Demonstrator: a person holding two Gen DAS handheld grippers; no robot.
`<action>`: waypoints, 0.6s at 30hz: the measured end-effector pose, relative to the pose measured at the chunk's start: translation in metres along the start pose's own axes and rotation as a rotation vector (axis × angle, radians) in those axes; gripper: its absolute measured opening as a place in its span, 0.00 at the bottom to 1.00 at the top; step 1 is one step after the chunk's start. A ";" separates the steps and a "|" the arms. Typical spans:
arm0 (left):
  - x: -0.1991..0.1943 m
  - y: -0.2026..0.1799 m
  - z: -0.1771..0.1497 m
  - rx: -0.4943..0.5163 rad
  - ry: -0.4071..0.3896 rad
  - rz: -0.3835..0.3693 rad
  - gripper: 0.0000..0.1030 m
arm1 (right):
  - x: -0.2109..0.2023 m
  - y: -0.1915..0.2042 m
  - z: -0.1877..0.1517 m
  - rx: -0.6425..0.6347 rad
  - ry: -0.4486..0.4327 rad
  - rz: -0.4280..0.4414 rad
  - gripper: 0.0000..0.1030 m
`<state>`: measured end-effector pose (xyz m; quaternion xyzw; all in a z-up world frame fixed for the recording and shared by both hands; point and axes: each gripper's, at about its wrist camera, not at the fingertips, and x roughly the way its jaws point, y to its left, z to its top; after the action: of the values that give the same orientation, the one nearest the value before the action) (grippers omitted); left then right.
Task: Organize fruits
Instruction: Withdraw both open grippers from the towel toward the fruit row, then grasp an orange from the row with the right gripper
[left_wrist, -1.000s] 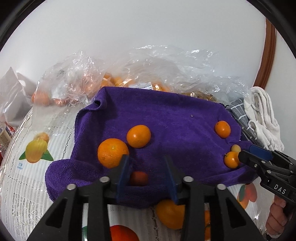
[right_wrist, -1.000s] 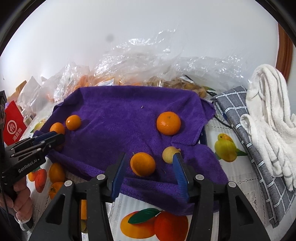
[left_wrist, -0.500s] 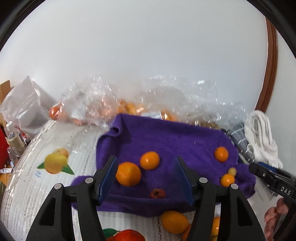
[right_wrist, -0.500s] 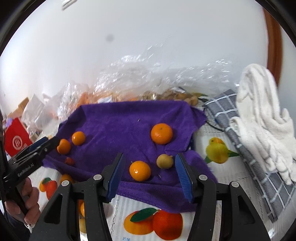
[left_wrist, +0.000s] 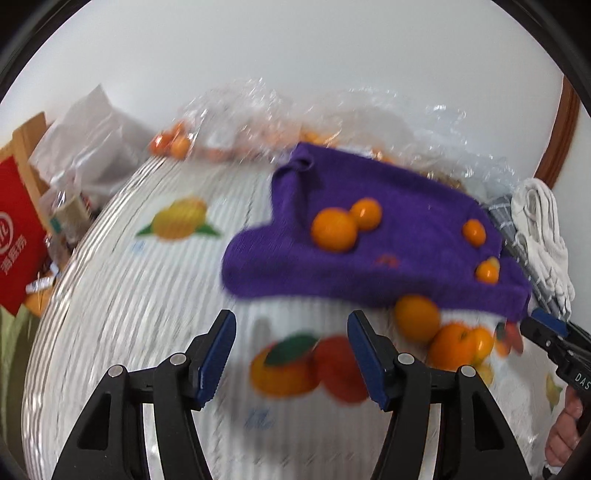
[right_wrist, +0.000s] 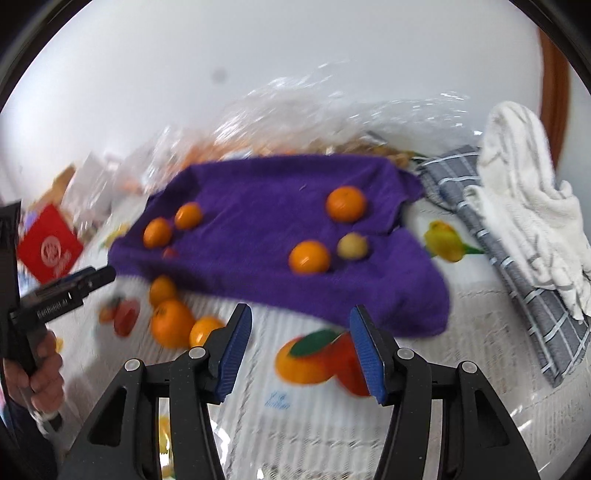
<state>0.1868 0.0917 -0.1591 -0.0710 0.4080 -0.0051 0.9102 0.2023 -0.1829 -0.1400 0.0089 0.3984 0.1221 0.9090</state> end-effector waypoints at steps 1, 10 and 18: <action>-0.001 0.002 -0.004 0.006 0.007 -0.001 0.59 | 0.000 0.004 -0.003 -0.006 0.002 0.020 0.52; 0.003 0.017 -0.019 -0.041 0.011 -0.013 0.63 | 0.020 0.041 -0.007 -0.087 0.061 0.077 0.41; 0.001 0.019 -0.020 -0.055 -0.003 -0.018 0.63 | 0.036 0.045 -0.005 -0.101 0.117 0.100 0.39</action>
<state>0.1717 0.1077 -0.1755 -0.0996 0.4058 -0.0017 0.9085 0.2120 -0.1318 -0.1643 -0.0239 0.4430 0.1877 0.8763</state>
